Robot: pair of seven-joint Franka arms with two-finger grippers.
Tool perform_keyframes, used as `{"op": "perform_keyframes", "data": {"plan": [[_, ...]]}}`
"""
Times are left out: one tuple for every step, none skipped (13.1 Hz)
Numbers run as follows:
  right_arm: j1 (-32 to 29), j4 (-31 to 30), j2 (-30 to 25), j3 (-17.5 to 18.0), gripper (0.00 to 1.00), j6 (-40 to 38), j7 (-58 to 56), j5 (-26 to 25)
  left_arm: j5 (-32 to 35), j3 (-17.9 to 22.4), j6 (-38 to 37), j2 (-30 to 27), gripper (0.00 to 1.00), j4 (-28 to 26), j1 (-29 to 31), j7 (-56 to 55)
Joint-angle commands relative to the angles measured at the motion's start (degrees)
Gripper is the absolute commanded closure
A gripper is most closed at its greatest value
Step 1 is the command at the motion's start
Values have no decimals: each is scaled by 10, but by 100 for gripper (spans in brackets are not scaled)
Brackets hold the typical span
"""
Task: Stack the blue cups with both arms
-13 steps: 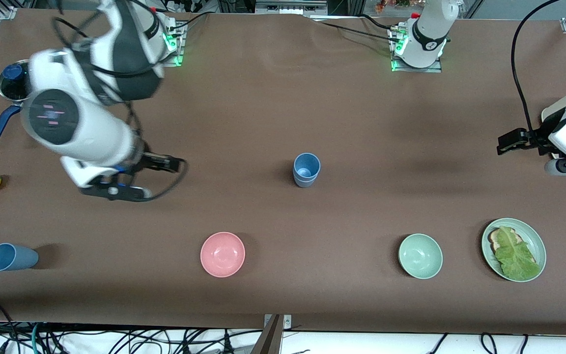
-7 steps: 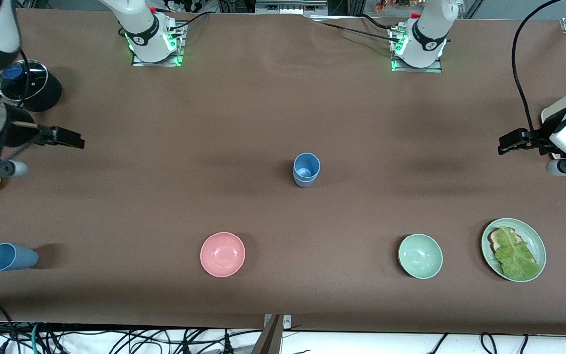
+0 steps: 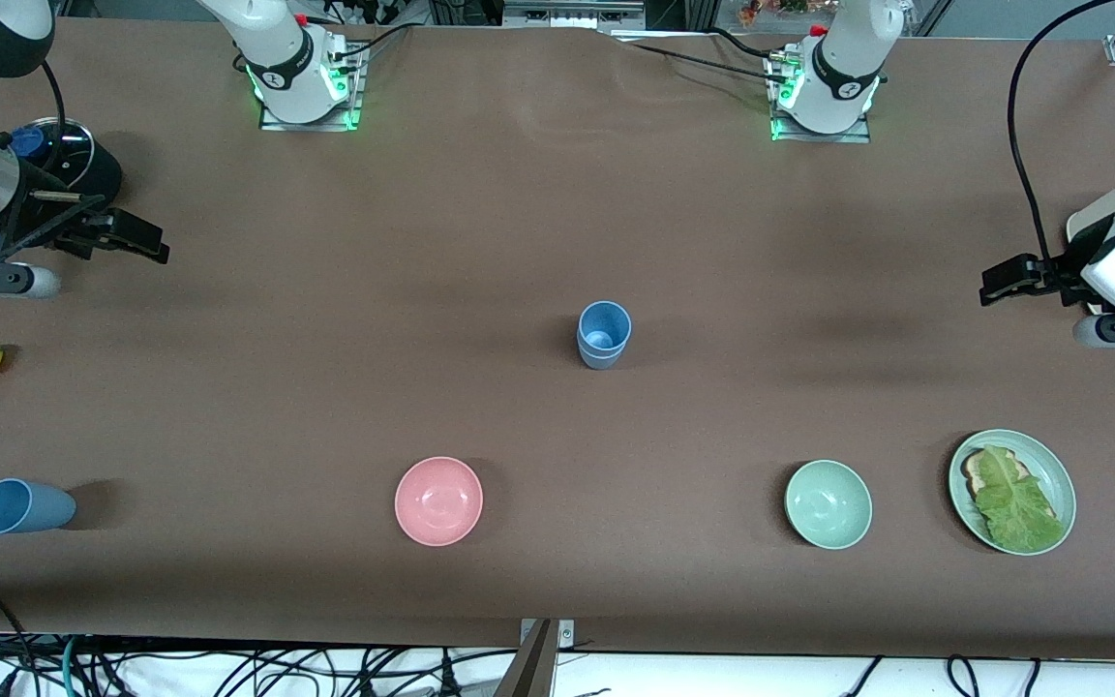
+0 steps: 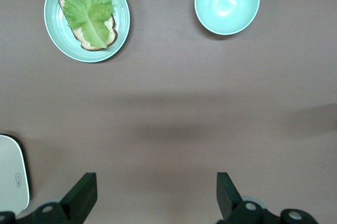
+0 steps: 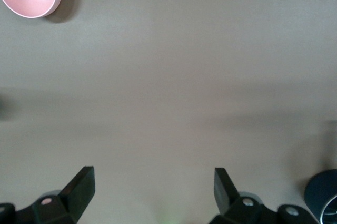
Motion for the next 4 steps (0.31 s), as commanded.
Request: {"op": "perform_keyframes", "data": {"plan": [[-11,15,3,12,0,-8,1,-16,-7,2,2,1,0,-3,1,4],[-11,15,3,12,0,-9,0,-25,-7,2,3,1,0,-3,1,4],[-11,15,2,12,0,-14,-1,-25,-7,2,3,2,0,-3,1,4],[-11,15,-1,11,0,-26,2,-25,-7,2,3,2,0,-3,1,4]]}}
